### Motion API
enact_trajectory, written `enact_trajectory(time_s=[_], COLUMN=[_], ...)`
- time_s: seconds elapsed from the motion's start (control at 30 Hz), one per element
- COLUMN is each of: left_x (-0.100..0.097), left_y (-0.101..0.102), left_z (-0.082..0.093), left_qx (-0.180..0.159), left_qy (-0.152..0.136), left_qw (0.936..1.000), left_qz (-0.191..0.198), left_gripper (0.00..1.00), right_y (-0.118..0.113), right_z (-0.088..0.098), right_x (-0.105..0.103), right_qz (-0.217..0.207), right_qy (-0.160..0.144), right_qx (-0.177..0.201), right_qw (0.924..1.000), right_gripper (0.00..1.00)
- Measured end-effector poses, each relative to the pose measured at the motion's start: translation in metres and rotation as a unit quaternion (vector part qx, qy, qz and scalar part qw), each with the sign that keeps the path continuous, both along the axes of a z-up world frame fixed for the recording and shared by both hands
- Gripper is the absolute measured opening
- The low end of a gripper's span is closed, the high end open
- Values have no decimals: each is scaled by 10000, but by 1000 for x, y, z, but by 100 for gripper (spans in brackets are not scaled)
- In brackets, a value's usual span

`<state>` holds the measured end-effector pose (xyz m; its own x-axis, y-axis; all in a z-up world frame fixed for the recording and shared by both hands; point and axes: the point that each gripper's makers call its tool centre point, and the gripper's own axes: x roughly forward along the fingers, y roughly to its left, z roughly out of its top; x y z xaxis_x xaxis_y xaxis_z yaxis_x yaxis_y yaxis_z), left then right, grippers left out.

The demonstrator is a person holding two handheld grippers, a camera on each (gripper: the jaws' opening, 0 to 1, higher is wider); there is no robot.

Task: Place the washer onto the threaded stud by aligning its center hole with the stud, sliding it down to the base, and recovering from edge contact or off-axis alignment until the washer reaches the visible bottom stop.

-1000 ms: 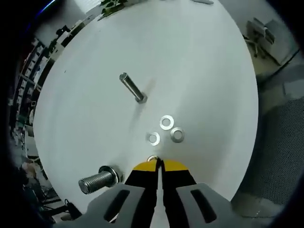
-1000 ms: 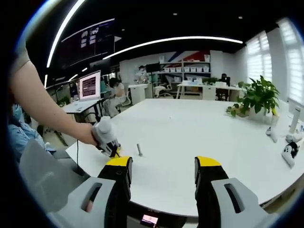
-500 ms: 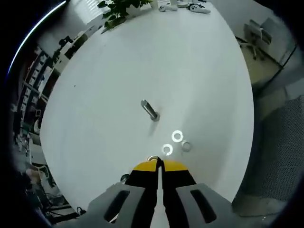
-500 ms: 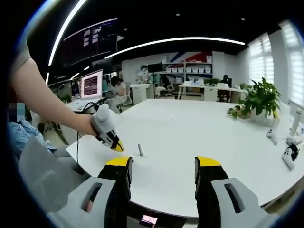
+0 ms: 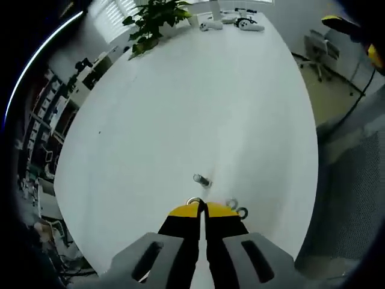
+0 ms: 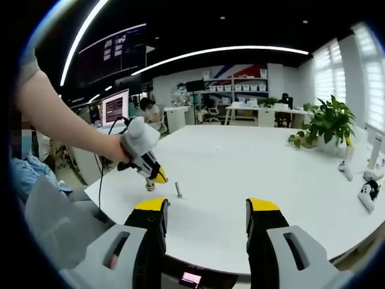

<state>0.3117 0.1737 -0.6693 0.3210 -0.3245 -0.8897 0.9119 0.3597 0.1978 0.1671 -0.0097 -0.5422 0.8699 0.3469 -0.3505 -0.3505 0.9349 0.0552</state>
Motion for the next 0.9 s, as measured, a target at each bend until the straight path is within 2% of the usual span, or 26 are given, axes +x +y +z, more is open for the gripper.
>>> enact_trajectory(time_s=[0.17,0.4,0.9], left_x=[9,10,18], left_y=[-9,-23,-32], left_z=[2,3,-3], left_qx=[-13,-4,22], left_qy=[-28,2,47], left_qw=[10000,10000,9998], left_qz=[-41,-80,-191], left_gripper=[0,0,0], right_y=[0,-2,-4], right_z=[0,-1,-1], right_x=[0,0,0], right_qz=[1,-51,-80], right_qy=[3,20,27], right_qx=[6,47,3], right_qw=[10000,10000,10000], right_gripper=[54,54,54])
